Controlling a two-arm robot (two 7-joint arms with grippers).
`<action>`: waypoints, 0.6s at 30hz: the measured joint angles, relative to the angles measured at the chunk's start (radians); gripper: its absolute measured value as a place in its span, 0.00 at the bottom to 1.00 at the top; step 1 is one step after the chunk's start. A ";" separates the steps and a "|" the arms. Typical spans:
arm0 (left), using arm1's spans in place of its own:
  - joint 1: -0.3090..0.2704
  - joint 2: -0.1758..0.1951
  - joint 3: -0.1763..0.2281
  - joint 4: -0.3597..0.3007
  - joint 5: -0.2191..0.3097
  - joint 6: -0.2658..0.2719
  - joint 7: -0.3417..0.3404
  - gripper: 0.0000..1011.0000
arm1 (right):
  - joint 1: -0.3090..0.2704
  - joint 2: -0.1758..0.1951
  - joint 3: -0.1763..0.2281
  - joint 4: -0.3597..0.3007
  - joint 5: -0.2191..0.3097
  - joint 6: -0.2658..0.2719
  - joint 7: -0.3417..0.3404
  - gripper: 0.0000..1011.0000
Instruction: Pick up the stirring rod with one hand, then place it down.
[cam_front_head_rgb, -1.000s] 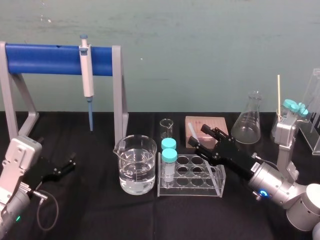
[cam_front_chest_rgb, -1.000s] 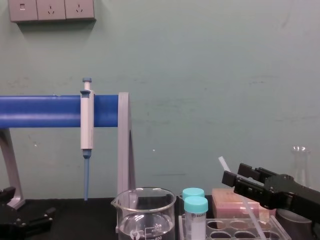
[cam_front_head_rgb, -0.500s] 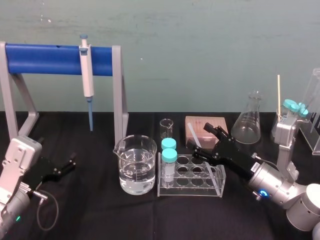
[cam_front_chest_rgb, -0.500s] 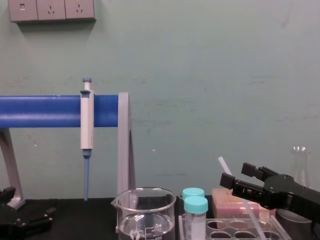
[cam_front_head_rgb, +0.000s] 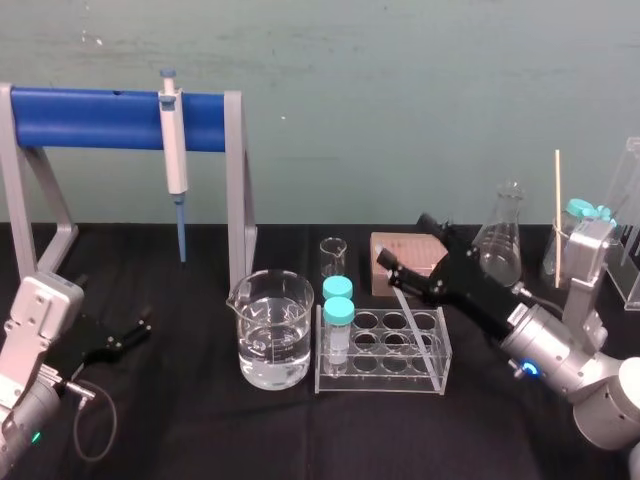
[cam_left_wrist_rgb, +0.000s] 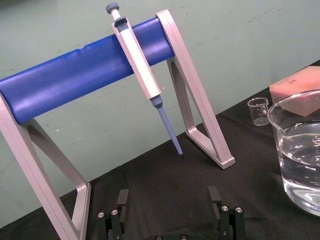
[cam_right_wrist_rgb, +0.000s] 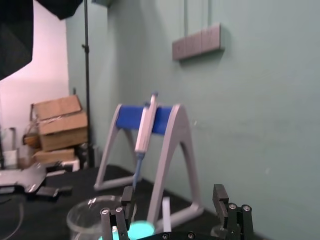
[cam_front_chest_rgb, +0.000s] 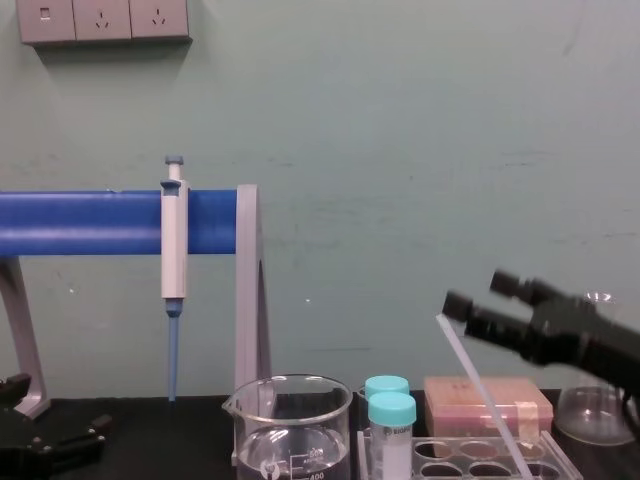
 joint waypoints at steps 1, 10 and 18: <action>0.000 0.000 0.000 0.000 0.000 0.000 0.000 0.99 | -0.009 0.003 0.006 -0.027 -0.007 -0.014 -0.020 0.99; 0.000 0.000 0.000 0.000 0.000 0.000 0.000 0.99 | -0.075 0.020 0.069 -0.168 -0.068 0.000 -0.225 0.99; 0.000 0.000 0.000 0.000 0.000 0.000 0.000 0.99 | -0.165 0.035 0.139 -0.282 -0.132 0.156 -0.463 0.99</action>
